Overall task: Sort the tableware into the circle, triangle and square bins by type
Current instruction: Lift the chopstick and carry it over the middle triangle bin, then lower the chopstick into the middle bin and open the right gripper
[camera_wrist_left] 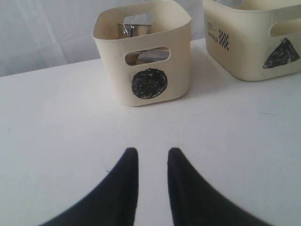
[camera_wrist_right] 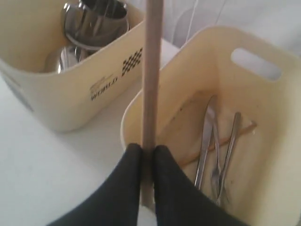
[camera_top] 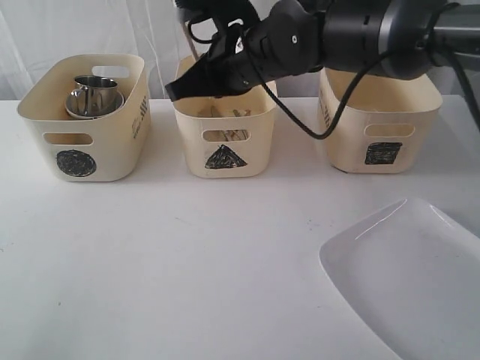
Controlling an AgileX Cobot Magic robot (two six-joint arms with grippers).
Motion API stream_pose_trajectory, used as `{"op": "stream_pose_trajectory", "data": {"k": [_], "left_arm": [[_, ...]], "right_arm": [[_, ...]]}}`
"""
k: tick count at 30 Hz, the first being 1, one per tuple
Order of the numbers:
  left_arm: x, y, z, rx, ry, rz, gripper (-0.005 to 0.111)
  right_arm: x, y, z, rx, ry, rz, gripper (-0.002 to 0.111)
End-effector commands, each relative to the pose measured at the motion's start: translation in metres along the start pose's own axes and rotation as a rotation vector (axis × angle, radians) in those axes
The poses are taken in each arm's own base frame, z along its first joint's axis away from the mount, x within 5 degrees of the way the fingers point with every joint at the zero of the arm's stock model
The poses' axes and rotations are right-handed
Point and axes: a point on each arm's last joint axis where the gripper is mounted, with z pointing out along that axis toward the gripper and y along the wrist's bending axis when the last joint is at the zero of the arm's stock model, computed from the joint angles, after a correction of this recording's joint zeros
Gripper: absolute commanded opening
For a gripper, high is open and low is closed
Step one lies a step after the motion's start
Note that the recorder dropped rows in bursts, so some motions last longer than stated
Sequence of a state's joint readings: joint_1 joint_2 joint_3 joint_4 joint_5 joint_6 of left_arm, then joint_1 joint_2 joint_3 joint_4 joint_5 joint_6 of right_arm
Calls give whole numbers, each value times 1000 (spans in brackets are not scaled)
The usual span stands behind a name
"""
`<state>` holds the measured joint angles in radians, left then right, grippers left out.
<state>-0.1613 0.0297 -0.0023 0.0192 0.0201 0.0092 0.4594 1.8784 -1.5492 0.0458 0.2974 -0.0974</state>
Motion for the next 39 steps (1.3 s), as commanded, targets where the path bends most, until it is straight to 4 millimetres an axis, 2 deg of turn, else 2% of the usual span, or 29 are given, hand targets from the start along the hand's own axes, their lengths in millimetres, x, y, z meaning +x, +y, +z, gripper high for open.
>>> {"op": "stream_pose_trajectory", "data": {"k": [1, 6, 12, 18, 23, 26, 31, 33, 39], "left_arm": [[0, 0, 0, 0, -5, -11, 28], [0, 0, 0, 0, -5, -11, 28], [0, 0, 0, 0, -5, -11, 28], [0, 0, 0, 0, -5, -11, 28], [0, 0, 0, 0, -5, -11, 28], [0, 0, 0, 0, -5, -11, 28], [0, 0, 0, 0, -5, -11, 28], [0, 0, 0, 0, -5, -11, 28], [0, 0, 0, 0, -5, -11, 28]], "right_arm": [[-7, -21, 18, 42, -41, 40, 0], [-8, -31, 44, 56, -37, 48, 0], [2, -36, 73, 57, 33, 54, 0], [5, -45, 87, 67, 54, 62, 0], [7, -52, 91, 79, 56, 70, 1], [7, -55, 91, 87, 46, 64, 10], [5, -60, 90, 101, 21, 54, 42], [5, -60, 90, 101, 21, 54, 50], [3, -60, 87, 99, 35, 55, 51]]}}
